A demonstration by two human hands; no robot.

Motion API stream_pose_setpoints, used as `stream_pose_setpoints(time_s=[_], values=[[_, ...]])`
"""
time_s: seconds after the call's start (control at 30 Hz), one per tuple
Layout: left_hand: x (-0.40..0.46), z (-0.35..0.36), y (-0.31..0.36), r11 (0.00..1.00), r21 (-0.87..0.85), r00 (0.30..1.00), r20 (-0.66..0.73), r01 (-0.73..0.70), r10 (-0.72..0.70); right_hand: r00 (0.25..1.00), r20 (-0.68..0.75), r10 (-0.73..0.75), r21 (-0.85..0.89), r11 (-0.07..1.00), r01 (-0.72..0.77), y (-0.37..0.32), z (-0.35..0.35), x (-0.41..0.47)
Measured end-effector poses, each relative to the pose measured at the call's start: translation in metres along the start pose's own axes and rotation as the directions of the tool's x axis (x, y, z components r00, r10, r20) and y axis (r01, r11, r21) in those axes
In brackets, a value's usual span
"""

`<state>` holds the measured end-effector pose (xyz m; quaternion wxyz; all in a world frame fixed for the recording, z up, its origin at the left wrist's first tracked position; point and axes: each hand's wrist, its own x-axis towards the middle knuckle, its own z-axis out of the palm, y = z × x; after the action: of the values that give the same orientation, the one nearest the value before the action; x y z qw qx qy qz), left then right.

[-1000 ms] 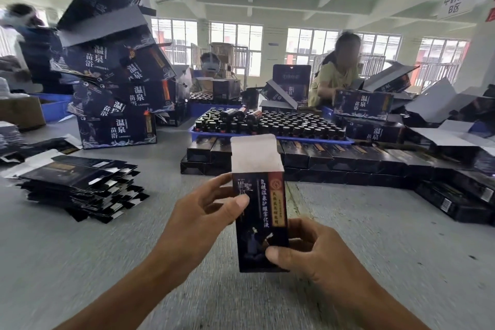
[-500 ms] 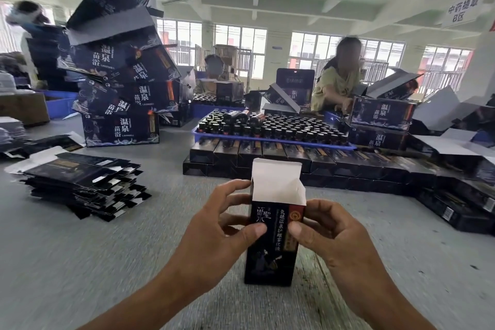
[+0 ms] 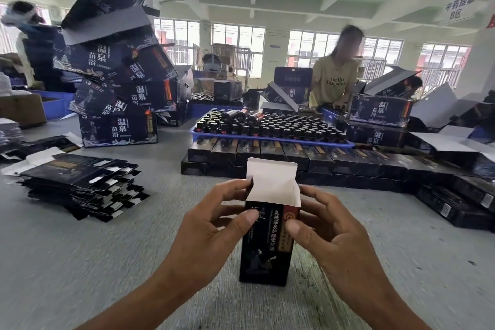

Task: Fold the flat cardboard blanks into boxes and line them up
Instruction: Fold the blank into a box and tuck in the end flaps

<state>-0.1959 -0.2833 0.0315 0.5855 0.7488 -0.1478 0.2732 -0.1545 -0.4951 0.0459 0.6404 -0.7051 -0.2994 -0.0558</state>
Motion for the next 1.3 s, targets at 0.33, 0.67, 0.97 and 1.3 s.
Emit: stream_pose_setpoints(time_s=[0.33,0.67,0.97,1.3], values=[[0.002,-0.005,0.004,1.000,0.020,0.998,0.062,0.015,-0.016,0.998,0.028,-0.064,-0.165,0.984,0.068,0.001,-0.001,-0.001],[0.002,-0.005,0.010,0.997,0.068,0.999,0.040,-0.034,0.032,0.989,0.011,-0.147,-0.237,0.961,0.145,-0.001,0.003,-0.002],[0.002,-0.003,0.012,0.989,0.111,0.995,0.016,-0.102,0.101,0.981,-0.071,-0.179,-0.177,0.970,0.164,-0.005,0.006,-0.006],[0.000,0.002,0.016,0.999,0.016,0.999,0.020,-0.048,0.048,0.968,-0.146,-0.203,-0.144,0.973,0.183,-0.010,0.009,-0.006]])
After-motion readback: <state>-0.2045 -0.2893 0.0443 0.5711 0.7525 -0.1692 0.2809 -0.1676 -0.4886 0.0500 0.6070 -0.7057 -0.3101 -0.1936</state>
